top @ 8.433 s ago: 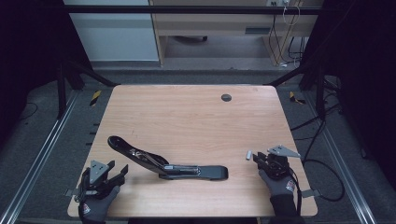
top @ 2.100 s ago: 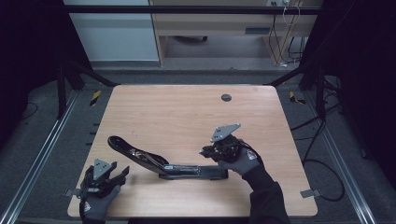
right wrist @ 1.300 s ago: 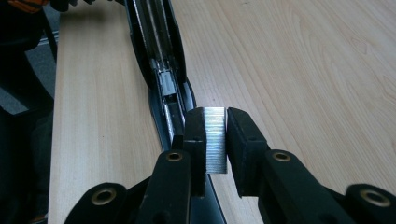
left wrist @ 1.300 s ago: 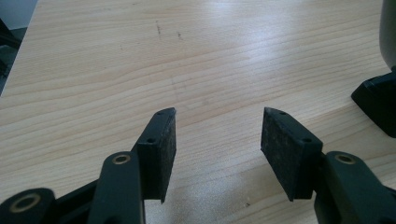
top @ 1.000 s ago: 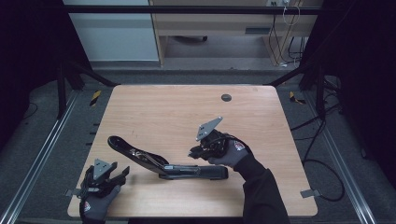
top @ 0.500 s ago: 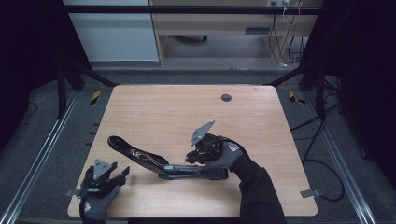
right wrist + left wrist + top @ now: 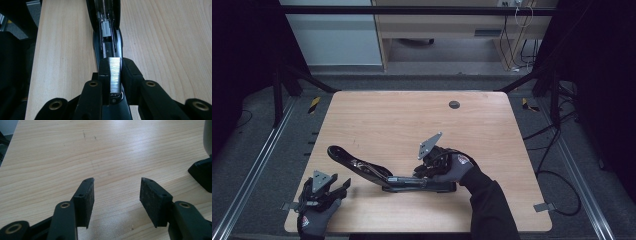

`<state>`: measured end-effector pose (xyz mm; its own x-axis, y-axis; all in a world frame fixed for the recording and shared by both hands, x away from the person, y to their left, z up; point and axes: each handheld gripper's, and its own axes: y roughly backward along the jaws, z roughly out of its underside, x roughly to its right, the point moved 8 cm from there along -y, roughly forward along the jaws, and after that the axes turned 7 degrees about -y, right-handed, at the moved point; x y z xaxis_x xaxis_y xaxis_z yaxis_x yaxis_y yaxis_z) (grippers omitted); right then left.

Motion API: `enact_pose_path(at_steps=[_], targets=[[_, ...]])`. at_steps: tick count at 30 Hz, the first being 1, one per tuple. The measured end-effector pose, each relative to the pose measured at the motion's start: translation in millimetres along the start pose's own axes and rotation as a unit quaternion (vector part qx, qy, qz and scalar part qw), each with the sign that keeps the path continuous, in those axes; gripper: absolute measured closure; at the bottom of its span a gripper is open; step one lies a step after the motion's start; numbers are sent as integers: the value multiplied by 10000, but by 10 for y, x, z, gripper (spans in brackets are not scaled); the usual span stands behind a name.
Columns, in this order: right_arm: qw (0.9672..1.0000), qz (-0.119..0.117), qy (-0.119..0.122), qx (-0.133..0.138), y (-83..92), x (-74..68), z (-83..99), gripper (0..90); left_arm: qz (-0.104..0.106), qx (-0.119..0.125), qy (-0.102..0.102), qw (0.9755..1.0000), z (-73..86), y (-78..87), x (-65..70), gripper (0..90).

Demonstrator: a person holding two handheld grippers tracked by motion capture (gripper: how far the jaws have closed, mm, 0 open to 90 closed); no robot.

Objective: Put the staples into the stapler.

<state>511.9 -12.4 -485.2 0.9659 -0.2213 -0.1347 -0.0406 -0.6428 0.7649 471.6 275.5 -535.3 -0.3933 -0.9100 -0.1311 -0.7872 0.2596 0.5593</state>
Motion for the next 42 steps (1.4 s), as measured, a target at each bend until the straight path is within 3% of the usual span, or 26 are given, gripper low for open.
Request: enact_pose_path(at_steps=[23,42], targets=[[9999,-94,38,-131,-139,-8,80,784,-14,-17,-6,10000,4,-4,-1,451],[9997,-58,106,-195,-135,7,105,784,-21,-27,-25,10000,4,-3,-2,451]])
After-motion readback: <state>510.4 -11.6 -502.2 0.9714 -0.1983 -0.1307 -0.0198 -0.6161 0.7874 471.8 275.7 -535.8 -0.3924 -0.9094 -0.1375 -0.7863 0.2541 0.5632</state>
